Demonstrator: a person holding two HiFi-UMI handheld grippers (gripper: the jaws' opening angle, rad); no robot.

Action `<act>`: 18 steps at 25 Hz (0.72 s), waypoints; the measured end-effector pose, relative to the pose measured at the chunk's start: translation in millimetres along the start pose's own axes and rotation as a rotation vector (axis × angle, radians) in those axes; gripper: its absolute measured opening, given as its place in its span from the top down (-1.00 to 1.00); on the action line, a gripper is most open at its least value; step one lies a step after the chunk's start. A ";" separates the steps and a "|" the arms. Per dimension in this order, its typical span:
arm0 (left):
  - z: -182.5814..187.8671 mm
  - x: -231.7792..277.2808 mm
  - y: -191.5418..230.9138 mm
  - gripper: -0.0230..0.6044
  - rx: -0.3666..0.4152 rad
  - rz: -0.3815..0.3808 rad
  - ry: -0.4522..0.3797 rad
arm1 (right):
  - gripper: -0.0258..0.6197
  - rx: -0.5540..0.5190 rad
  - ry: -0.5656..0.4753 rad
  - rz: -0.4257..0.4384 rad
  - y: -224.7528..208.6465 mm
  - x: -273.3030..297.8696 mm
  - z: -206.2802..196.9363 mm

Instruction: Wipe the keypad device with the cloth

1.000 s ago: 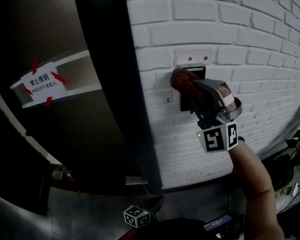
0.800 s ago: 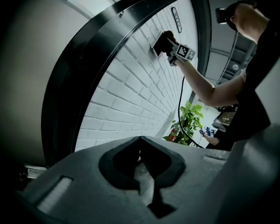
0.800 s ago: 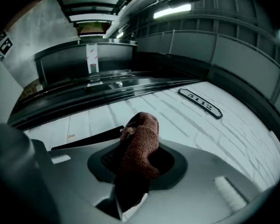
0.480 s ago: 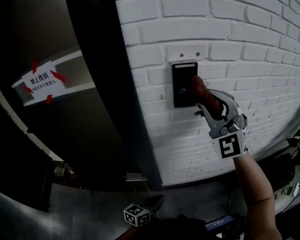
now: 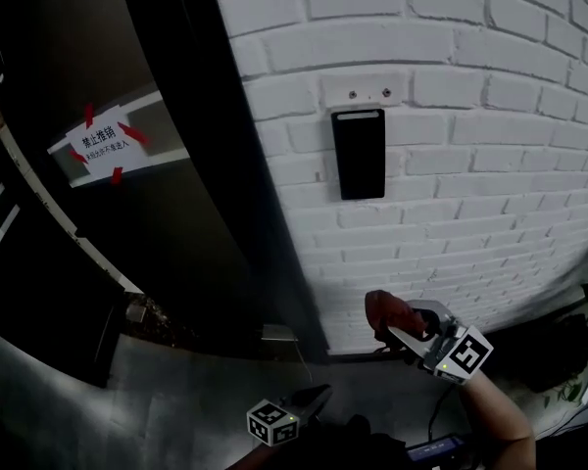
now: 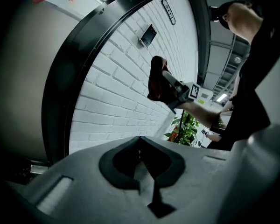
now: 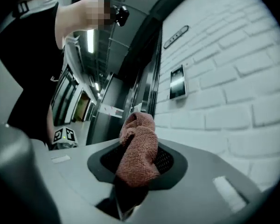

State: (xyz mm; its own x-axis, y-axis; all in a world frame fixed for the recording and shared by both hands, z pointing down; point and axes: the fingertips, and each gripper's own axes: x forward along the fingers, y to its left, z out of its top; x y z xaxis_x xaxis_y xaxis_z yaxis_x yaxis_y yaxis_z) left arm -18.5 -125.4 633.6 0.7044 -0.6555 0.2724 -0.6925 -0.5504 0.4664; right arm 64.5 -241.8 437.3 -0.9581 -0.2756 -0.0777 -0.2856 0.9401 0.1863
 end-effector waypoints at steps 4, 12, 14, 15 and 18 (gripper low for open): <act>-13.4 -8.0 -0.5 0.91 -0.026 0.028 0.000 | 0.59 0.181 0.093 0.059 44.1 -22.1 -72.2; -28.1 -40.1 -16.6 0.91 -0.009 0.011 -0.037 | 0.58 0.392 0.229 0.031 131.1 -61.5 -158.9; -37.4 -57.1 -20.7 0.91 -0.012 0.007 -0.040 | 0.58 0.430 0.235 0.021 161.2 -62.8 -166.9; -43.7 -66.4 -23.3 0.91 -0.015 0.006 -0.039 | 0.58 0.450 0.235 0.020 177.6 -64.1 -169.2; -65.1 -90.4 -30.6 0.91 -0.031 0.009 -0.038 | 0.58 0.495 0.241 0.019 223.9 -72.8 -174.0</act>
State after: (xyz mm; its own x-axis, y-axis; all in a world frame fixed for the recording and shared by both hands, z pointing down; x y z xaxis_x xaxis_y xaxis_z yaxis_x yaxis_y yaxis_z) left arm -50.8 -15.6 649.5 0.6910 -0.6801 0.2449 -0.6934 -0.5280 0.4903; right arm 66.5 -46.1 655.1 -0.9574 -0.2415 0.1581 -0.2797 0.9114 -0.3019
